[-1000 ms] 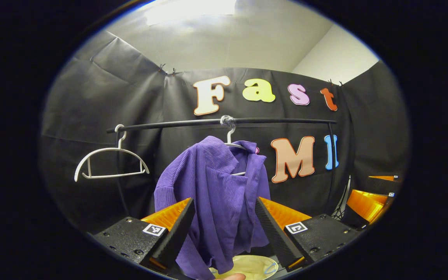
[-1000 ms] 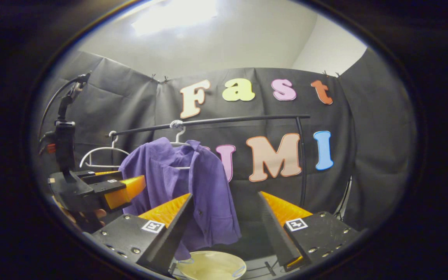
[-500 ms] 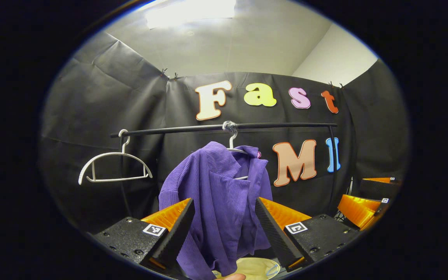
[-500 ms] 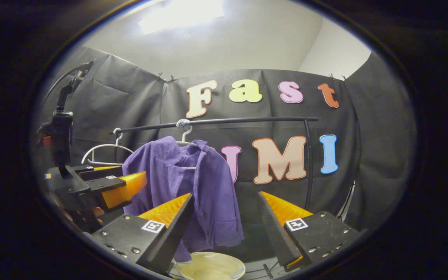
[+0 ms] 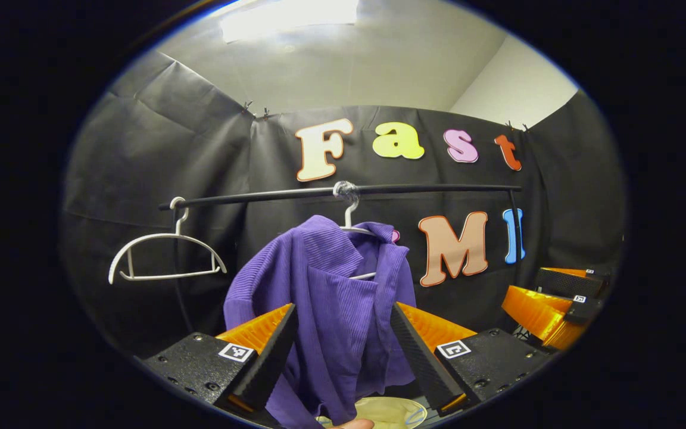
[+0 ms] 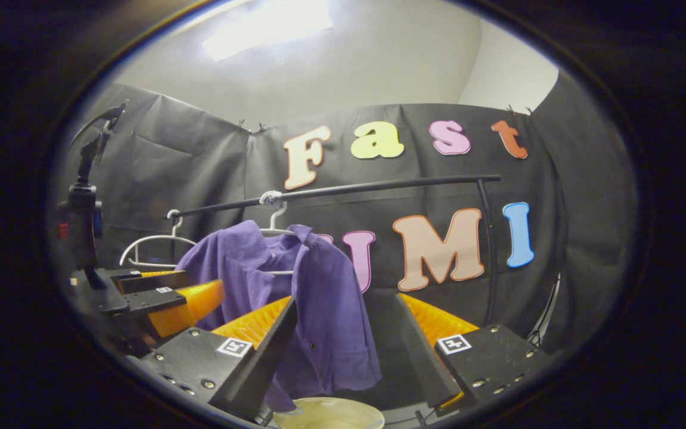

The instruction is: Grasp the clothes on the hanger with both hands and then place them into the laundry hamper below.

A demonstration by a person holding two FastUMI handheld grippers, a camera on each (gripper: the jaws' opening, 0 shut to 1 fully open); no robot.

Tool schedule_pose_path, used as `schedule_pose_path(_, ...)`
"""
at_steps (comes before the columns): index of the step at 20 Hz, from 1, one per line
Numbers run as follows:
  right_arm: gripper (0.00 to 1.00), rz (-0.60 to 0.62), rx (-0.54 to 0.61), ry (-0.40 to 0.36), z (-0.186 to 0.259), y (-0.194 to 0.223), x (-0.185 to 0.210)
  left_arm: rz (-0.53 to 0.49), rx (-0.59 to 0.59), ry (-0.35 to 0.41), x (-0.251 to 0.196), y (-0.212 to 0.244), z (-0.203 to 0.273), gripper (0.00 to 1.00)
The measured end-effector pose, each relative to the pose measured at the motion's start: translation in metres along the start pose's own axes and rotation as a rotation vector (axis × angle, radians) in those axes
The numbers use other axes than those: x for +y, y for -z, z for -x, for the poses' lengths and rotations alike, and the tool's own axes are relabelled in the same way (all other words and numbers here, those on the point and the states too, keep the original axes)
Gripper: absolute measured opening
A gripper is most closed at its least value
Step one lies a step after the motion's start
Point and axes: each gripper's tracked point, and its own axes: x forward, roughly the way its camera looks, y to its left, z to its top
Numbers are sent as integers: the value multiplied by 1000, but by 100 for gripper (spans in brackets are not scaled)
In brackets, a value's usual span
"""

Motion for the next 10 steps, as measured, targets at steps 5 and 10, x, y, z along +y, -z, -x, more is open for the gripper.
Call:
schedule_pose_path(5, 97, -14, 20, -35, -38, 7, -7, -2, 69, -39, -12, 32, -36, 98)
schedule_pose_path(10, 97, -20, 65, -58, -71, 28, -15, -56, 112, -128, -7, 64, -72, 96)
